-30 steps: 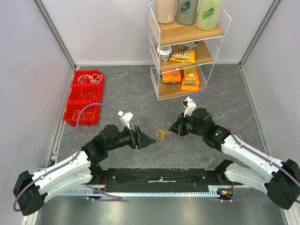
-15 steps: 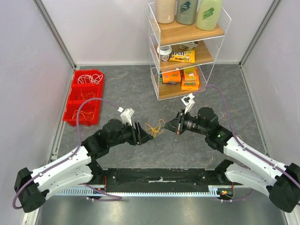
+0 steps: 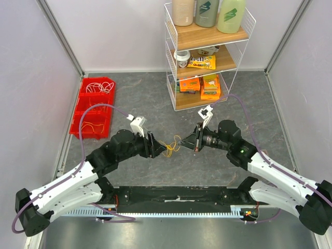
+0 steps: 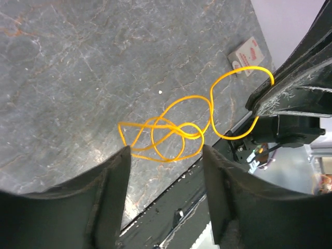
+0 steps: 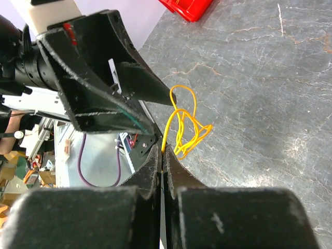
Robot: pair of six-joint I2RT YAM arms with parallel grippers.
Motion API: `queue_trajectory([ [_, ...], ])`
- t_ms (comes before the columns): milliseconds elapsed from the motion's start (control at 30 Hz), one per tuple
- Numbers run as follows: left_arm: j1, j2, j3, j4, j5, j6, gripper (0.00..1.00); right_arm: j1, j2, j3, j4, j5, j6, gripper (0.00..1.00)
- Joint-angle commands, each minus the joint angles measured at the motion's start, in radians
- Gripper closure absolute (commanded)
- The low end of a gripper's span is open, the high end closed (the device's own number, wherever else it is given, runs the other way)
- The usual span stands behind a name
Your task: Untangle the cables
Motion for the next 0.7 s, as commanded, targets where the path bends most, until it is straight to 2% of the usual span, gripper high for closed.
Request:
queue_trajectory([
  [0, 0.003, 0.012, 0.072, 0.007, 0.01, 0.225, 0.44, 0.008, -0.022, 0.026, 0.008, -0.051, -0.044, 1.0],
  [133, 0.003, -0.058, 0.066, -0.016, 0.022, 0.341, 0.48, 0.01, -0.049, 0.032, -0.027, -0.061, -0.081, 1.0],
  [200, 0.003, -0.089, 0.061, -0.043, 0.005, 0.369, 0.48, 0.01, -0.062, 0.031, -0.037, -0.068, -0.086, 1.0],
  [300, 0.003, -0.103, 0.061, -0.082, 0.005, 0.388, 0.53, 0.008, -0.068, 0.029, -0.035, -0.087, -0.086, 1.0],
  [567, 0.003, -0.028, 0.047, -0.034, 0.047, 0.339, 0.53, 0.01, -0.072, 0.032, -0.005, -0.117, -0.061, 1.0],
  [667, 0.005, 0.001, 0.03, -0.007, -0.012, 0.293, 0.52, 0.01, -0.078, 0.032, 0.008, -0.128, -0.047, 1.0],
])
